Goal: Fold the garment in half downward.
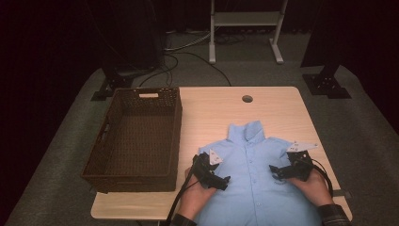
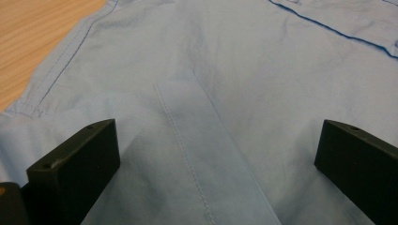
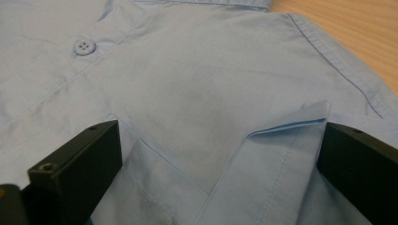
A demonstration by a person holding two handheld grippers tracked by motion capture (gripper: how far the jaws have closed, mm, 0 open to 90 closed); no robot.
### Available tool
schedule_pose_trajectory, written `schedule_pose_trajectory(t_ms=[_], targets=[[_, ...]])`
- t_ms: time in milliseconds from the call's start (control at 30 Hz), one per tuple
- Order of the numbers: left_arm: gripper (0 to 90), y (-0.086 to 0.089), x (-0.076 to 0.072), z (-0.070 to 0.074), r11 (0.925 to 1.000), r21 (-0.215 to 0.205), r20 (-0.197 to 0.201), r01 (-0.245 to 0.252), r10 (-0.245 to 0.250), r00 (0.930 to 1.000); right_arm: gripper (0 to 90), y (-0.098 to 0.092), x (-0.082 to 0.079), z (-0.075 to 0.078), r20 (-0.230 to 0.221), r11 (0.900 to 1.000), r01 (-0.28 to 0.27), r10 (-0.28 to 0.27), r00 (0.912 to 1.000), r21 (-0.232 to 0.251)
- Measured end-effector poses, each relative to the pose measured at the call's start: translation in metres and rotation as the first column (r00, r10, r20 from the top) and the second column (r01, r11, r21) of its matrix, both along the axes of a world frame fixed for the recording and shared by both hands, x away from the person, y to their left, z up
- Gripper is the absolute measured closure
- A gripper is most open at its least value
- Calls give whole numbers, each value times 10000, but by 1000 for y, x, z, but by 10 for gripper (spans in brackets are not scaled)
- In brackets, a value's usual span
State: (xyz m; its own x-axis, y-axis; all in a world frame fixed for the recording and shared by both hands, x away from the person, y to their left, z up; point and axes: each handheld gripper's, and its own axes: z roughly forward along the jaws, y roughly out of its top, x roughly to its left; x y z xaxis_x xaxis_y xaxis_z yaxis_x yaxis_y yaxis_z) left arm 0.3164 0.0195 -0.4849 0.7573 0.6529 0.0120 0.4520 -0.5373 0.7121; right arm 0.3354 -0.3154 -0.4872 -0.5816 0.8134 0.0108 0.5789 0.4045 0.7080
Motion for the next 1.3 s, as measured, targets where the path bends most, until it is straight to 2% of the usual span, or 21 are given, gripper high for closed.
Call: schedule_pose_trajectory(t_ms=[400, 633, 933, 1100, 1300], targets=[[0, -4, -31, 0, 9999, -25, -11, -130, 130, 9999, 0, -3, -19, 0, 1, 9994, -344, 344, 9994, -29], [0, -6, -48, 0, 10000, 17, -34, -18, 18, 10000, 0, -5, -31, 0, 6, 9987, -502, 502, 9987, -14], [0, -7, -61, 0, 9999, 54, -63, 144, -143, 9999, 0, -7, -46, 0, -6, 9986, -529, 529, 9986, -4], [0, -6, -62, 1, 9995, -80, -124, 300, -301, 9995, 0, -7, -50, 0, -16, 9984, -556, 556, 9984, -16], [0, 0, -55, 7, 9991, -201, 96, 369, -367, 9993, 0, -7, -50, 0, -13, 9985, -554, 554, 9985, -18]])
